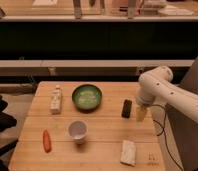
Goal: Place the eraser on the white sponge
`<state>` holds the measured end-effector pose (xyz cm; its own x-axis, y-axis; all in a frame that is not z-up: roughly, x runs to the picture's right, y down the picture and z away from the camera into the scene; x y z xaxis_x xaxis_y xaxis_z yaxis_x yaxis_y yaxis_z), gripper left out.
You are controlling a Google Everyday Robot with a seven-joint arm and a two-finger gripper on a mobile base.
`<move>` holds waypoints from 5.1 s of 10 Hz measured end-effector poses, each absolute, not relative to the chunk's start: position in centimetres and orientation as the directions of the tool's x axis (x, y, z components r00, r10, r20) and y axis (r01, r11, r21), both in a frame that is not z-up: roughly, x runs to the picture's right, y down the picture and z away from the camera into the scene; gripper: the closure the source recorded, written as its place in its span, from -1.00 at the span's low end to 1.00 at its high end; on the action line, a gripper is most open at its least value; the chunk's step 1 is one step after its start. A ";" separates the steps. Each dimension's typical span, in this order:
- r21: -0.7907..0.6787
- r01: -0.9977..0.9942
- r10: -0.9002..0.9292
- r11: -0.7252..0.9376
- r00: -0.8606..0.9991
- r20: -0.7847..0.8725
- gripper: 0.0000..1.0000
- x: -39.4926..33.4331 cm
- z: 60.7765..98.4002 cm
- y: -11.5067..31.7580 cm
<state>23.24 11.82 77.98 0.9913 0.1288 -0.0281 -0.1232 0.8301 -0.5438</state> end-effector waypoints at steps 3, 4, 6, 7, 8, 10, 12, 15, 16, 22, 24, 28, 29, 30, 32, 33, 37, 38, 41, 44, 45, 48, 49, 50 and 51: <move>-0.544 -0.118 0.128 0.830 0.992 -0.020 -0.60 22.9 78.7 11.7; -0.545 -0.117 0.128 0.830 0.992 -0.018 -0.60 22.8 79.0 11.7; -0.547 -0.116 0.129 0.829 0.992 -0.015 -0.60 22.9 79.7 11.8; -0.547 -0.114 0.128 0.829 0.992 -0.013 -0.60 22.9 79.9 11.9; -0.548 -0.110 0.126 0.829 0.992 -0.009 -0.60 22.8 80.2 12.0; -0.552 -0.099 0.119 0.828 0.993 0.000 -0.60 22.7 80.8 12.0; -0.553 -0.091 0.115 0.828 0.993 0.008 -0.60 22.5 81.1 11.9; -0.558 -0.084 0.112 0.826 0.994 0.017 -0.60 22.6 81.9 11.9; -0.560 -0.075 0.107 0.825 0.994 0.024 -0.60 22.5 82.3 11.9; -0.574 -0.008 0.055 0.819 0.996 0.064 -0.60 21.9 83.7 12.2; -0.579 0.018 0.036 0.815 0.996 0.081 -0.60 21.7 84.1 12.2; -0.587 0.080 -0.015 0.805 0.993 0.114 -0.60 21.4 85.1 12.5; -0.588 0.093 -0.026 0.803 0.992 0.122 -0.60 21.3 85.4 12.5; -0.589 0.107 -0.037 0.801 0.991 0.129 -0.60 21.2 85.5 12.6; -0.592 0.142 -0.064 0.793 0.987 0.150 -0.60 21.0 86.0 12.8; -0.591 0.158 -0.077 0.791 0.984 0.160 -0.60 20.8 86.2 12.7; -0.592 0.200 -0.113 0.780 0.977 0.181 -0.60 20.1 87.1 12.9; -0.592 0.206 -0.119 0.779 0.976 0.183 -0.60 20.0 87.2 13.0; -0.589 0.220 -0.128 0.778 0.973 0.194 -0.60 20.0 87.8 13.1; -0.589 0.222 -0.131 0.777 0.972 0.194 -0.60 20.0 88.3 13.3; -0.589 0.223 -0.131 0.777 0.972 0.195 -0.60 20.1 88.4 13.3; -0.587 0.224 -0.132 0.778 0.972 0.195 -0.60 20.2 89.0 13.5; -0.586 0.225 -0.134 0.778 0.972 0.195 -0.60 20.1 89.1 13.6; -0.585 0.226 -0.135 0.779 0.971 0.195 -0.60 20.1 89.2 13.6; -0.584 0.226 -0.135 0.780 0.971 0.195 -0.60 20.1 89.3 13.7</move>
